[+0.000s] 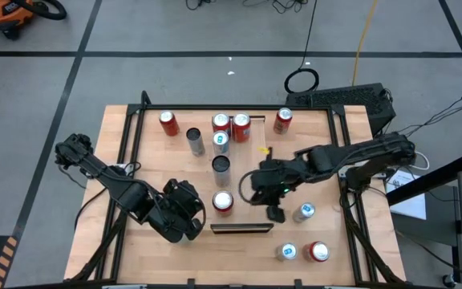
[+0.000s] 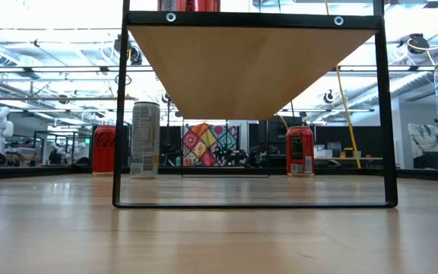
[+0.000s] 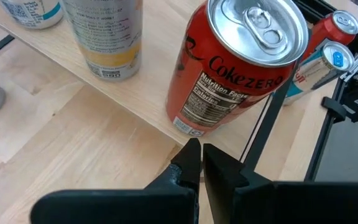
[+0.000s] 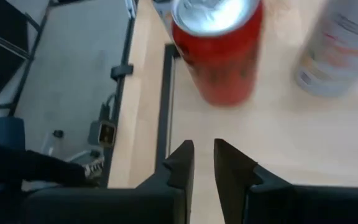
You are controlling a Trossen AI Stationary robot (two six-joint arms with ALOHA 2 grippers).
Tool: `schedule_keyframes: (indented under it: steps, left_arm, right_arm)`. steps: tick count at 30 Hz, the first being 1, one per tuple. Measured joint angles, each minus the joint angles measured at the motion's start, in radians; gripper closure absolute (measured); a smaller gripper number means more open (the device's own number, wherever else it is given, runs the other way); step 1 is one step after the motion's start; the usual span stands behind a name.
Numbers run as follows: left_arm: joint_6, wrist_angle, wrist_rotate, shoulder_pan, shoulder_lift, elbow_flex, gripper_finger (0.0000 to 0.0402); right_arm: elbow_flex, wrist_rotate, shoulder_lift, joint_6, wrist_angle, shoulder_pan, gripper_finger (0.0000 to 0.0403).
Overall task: Place canned beverage on shelf
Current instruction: Put the orange soda can on the shelf aligned with the other orange soda can
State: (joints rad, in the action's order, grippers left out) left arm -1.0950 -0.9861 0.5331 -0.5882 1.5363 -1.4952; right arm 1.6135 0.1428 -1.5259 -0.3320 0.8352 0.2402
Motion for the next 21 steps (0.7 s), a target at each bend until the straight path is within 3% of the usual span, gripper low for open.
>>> schedule_keyframes:
  steps: [7,12,21]
  left_arm:
    - [0.009,-0.060,0.000,0.030,-0.041,-0.060,0.0380]
    - [0.117,-0.079,0.004,0.063,-0.066,-0.129,0.0380]
    - [0.185,-0.077,0.015,0.135,-0.112,-0.256,0.0380]
  right_arm:
    - [0.014,-0.009,0.143,0.007,0.172,-0.033,0.0365]
    - [0.014,-0.011,0.238,0.039,0.229,-0.073,0.0364]
    - [0.014,-0.018,0.368,0.269,0.241,-0.110,0.0365]
